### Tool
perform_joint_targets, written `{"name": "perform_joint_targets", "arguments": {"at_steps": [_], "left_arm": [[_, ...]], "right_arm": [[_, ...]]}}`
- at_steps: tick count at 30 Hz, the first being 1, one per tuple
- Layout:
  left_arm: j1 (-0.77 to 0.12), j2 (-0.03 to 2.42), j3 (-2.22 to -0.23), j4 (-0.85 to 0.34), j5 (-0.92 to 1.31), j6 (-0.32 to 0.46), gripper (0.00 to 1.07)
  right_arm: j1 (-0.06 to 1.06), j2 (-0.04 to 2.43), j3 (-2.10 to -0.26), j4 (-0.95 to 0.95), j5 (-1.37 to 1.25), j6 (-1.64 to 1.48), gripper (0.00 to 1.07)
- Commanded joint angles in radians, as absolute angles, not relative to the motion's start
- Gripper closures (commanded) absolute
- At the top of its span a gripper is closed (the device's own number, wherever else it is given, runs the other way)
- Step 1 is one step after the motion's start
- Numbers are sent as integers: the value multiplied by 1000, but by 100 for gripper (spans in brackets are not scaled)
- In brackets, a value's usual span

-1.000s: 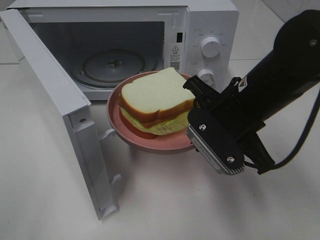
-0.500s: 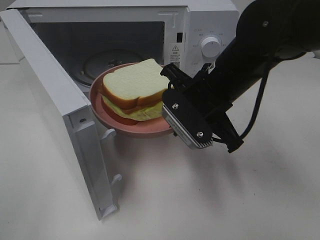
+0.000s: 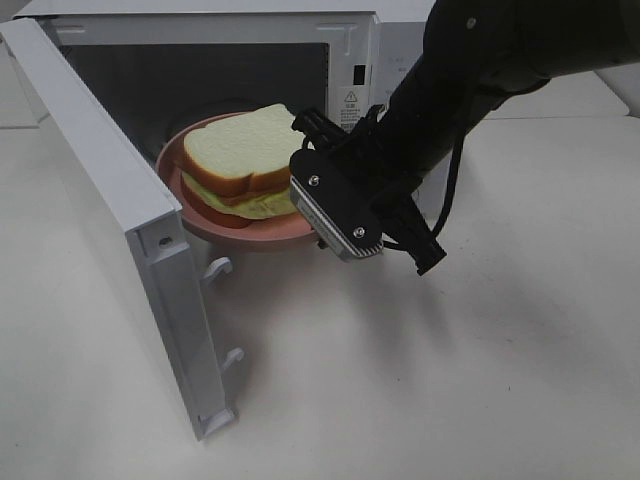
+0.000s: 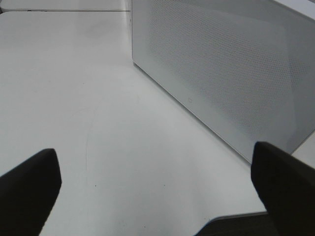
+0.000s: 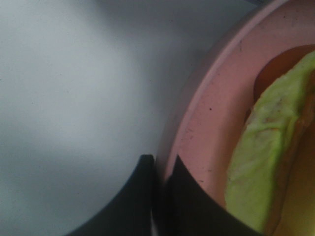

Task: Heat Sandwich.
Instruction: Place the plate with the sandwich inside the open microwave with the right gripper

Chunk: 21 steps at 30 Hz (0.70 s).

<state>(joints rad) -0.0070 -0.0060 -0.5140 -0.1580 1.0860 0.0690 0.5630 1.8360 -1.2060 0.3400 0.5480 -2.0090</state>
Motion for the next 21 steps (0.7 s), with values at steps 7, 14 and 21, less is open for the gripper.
{"name": "perform_joint_targets", "arguments": {"at_steps": [7, 14, 21], "left_arm": [[-13, -27, -514, -161, 1074, 64, 9], [-13, -27, -514, -161, 1074, 64, 9], [-13, -27, -514, -161, 1074, 64, 9]], "right_arm": [[565, 1895, -1302, 352, 574, -2020, 107], [565, 1964, -1415, 348, 603, -2018, 107], [565, 2037, -1520, 336, 643, -1991, 107]]}}
